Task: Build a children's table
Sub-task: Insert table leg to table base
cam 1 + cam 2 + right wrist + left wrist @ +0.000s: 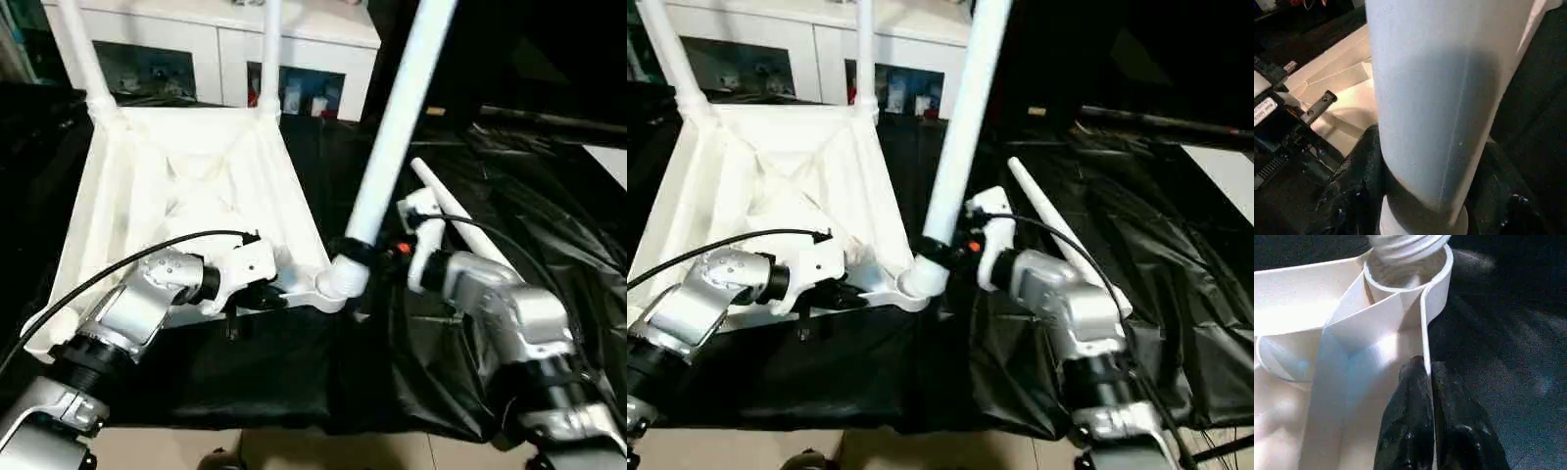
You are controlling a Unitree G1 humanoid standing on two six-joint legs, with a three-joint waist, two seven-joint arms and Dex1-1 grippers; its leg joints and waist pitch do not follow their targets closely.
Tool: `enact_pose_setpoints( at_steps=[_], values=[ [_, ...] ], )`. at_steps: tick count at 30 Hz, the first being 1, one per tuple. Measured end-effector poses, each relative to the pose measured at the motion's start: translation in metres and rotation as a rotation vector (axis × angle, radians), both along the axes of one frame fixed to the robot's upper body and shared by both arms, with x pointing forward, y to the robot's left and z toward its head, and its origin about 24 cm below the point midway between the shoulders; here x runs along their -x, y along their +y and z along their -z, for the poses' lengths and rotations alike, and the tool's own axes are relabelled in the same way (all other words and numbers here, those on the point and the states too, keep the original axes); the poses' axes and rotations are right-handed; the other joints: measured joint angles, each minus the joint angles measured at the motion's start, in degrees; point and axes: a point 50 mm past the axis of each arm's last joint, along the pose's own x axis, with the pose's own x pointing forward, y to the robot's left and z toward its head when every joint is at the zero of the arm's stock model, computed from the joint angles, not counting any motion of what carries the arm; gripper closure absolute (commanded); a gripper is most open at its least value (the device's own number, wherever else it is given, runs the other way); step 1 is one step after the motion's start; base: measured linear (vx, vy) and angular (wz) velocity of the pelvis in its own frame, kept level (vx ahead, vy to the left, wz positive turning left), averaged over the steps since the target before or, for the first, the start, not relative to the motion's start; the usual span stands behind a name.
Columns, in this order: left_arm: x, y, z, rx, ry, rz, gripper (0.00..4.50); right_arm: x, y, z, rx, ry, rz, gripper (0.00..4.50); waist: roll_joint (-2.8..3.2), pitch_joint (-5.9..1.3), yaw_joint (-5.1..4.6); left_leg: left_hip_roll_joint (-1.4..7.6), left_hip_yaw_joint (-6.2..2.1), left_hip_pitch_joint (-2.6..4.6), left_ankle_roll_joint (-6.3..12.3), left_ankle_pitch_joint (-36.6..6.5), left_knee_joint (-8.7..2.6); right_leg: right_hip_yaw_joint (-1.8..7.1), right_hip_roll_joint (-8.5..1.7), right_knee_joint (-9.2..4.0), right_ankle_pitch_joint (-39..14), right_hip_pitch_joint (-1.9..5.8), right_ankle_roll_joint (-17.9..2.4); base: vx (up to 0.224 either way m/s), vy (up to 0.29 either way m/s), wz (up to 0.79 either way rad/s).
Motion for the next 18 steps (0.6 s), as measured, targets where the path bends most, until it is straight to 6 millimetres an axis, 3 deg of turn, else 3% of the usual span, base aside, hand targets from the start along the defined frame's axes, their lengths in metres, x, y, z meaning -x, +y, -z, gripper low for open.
enact_pose_setpoints(
  at_steps=[18],
  values=[
    [-0.0044, -0.0025, -0.0001, 0.018, 0.005, 0.008, 4.5, -0.0042, 0.0052, 0.0081, -0.012, 0.001, -0.001, 2.64, 0.27, 0.18, -0.06, 0.0, -0.01, -0.05, 0.0, 0.0, -0.1, 0.0, 0.0, -0.07, 0.0, -0.02, 0.0, 0.0, 0.0, 0.0]
  ],
)
